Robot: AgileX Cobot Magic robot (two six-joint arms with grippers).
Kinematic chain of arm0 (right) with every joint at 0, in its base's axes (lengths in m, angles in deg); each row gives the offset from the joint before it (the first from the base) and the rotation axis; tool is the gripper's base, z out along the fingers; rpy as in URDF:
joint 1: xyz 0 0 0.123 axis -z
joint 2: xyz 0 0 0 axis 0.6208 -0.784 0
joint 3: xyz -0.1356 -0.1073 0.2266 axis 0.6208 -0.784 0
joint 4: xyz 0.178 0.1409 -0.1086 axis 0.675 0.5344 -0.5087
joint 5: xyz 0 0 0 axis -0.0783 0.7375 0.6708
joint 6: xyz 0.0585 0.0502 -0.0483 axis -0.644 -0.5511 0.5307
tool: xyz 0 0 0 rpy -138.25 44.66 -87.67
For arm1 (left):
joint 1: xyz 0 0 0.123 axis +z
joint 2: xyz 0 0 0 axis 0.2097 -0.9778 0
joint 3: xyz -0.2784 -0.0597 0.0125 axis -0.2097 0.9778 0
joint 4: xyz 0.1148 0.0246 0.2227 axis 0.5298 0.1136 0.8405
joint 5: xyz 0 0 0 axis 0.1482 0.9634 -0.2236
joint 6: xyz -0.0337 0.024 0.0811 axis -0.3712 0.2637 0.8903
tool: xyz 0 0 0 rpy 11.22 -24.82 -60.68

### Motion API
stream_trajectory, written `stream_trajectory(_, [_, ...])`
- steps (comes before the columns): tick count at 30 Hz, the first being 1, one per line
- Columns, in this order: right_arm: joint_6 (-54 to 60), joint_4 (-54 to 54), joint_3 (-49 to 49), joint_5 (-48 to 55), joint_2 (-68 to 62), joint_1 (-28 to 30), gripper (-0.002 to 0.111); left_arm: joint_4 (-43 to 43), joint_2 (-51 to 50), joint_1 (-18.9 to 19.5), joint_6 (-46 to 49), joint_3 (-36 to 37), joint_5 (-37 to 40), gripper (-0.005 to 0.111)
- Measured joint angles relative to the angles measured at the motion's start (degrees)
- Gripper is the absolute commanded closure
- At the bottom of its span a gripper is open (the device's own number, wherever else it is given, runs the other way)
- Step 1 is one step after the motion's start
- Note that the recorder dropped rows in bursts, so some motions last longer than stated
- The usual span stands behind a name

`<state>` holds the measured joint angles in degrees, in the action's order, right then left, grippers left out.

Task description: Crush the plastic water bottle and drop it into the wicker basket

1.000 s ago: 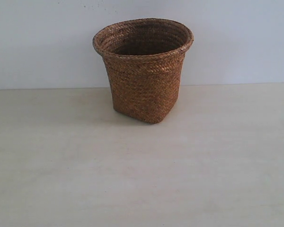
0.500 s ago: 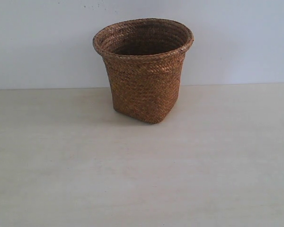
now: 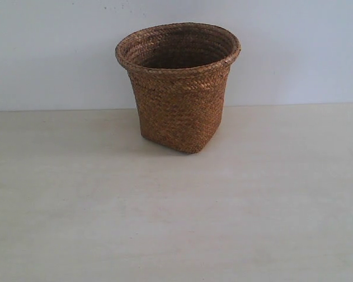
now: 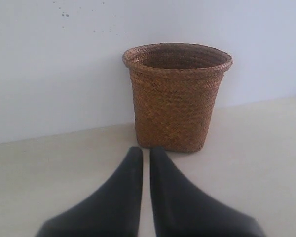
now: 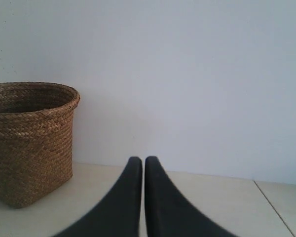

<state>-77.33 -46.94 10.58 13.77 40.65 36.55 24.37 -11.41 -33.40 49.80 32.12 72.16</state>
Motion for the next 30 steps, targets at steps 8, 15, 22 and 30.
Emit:
stream_trajectory(8, [0.0, 0.0, 0.0, 0.0, 0.0, 0.0, 0.108, 0.0, 0.0, 0.0, 0.0, 0.0, -0.1, 0.102])
stream_trajectory(15, [0.0, 0.0, 0.0, 0.0, 0.0, 0.0, 0.108, 0.0, 0.0, 0.0, 0.0, 0.0, -0.1, 0.102])
stream_trajectory(22, [0.0, 0.1, 0.0, 0.0, 0.0, 0.0, 0.108, 0.0, 0.8, 0.3, 2.4, 2.7, -1.1, 0.102])
stream_trajectory(30, [0.0, 0.1, 0.0, 0.0, 0.0, 0.0, 0.108, -0.7, 5.7, 7.7, 2.4, 8.7, -1.4, 0.102])
